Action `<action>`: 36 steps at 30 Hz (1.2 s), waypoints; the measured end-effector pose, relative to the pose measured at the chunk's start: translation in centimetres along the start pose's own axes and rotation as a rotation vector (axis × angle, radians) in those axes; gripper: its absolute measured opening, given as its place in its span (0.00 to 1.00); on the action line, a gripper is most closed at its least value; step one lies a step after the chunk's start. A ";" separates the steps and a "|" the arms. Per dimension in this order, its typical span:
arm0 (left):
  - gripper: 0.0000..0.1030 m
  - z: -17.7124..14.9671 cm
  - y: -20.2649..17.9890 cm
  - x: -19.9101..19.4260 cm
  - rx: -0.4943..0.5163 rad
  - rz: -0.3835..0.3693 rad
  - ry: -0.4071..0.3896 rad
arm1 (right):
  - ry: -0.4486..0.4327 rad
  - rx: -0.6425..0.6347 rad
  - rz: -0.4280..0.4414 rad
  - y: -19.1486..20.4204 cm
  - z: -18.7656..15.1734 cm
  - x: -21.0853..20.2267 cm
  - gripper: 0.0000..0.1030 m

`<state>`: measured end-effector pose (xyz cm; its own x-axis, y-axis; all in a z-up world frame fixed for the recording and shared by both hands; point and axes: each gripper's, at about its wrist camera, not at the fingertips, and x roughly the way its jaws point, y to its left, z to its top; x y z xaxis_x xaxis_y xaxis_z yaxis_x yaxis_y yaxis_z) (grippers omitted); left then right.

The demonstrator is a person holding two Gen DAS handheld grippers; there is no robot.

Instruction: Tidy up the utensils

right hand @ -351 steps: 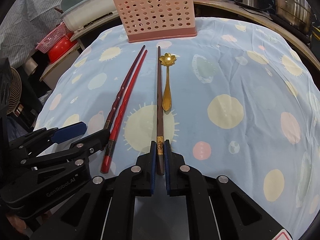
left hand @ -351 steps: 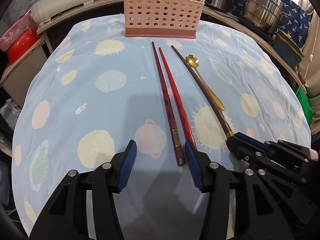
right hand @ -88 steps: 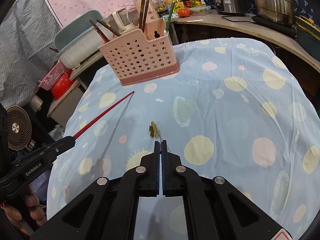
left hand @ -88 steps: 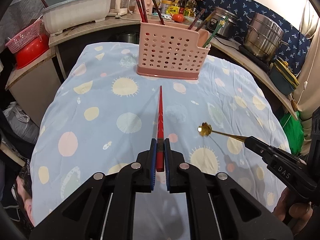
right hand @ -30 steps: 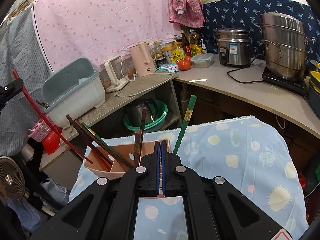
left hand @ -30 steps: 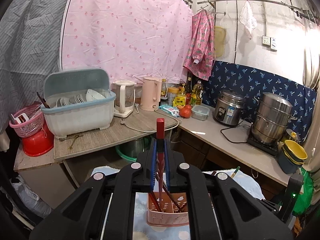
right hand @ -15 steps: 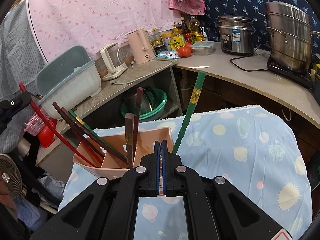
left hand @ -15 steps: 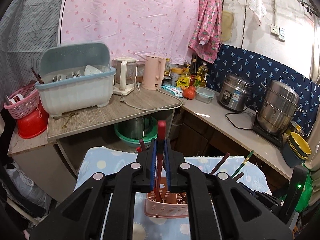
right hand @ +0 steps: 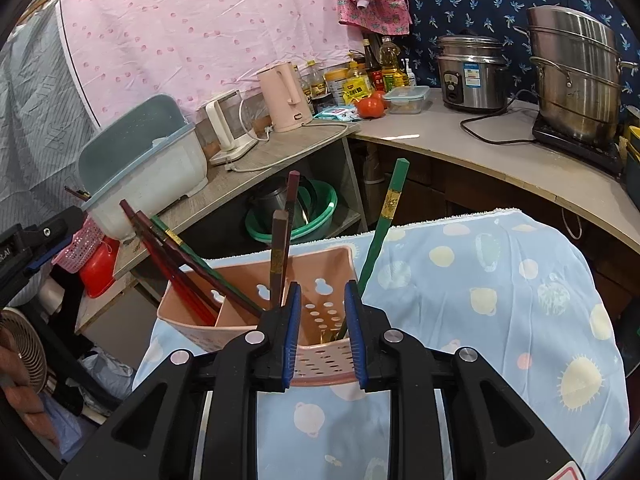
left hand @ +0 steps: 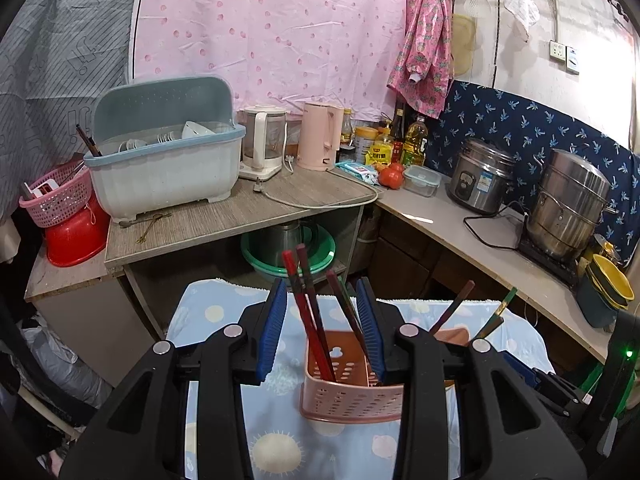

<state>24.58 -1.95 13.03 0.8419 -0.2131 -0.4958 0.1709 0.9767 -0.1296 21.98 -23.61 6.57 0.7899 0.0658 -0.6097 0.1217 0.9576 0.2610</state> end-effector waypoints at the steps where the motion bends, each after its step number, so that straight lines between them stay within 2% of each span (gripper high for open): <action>1: 0.33 -0.2 0.0 0.0 0.002 0.000 0.003 | 0.001 -0.001 0.001 0.0 -0.1 -0.1 0.22; 23: 0.33 -5.5 -1.3 -1.9 0.029 0.003 0.098 | 0.017 -0.029 0.026 1.2 -3.6 -4.3 0.24; 28: 0.33 -6.7 -1.3 -2.7 0.033 0.004 0.114 | 0.017 -0.050 0.021 1.8 -4.6 -5.6 0.32; 36: 0.34 -8.7 -1.2 -3.4 0.036 0.016 0.148 | 0.017 -0.090 -0.020 2.3 -5.9 -7.1 0.39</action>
<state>17.11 -2.64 7.42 0.7605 -0.1959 -0.6191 0.1782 0.9798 -0.0911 13.10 -20.19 7.13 0.7773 0.0508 -0.6271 0.0822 0.9800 0.1812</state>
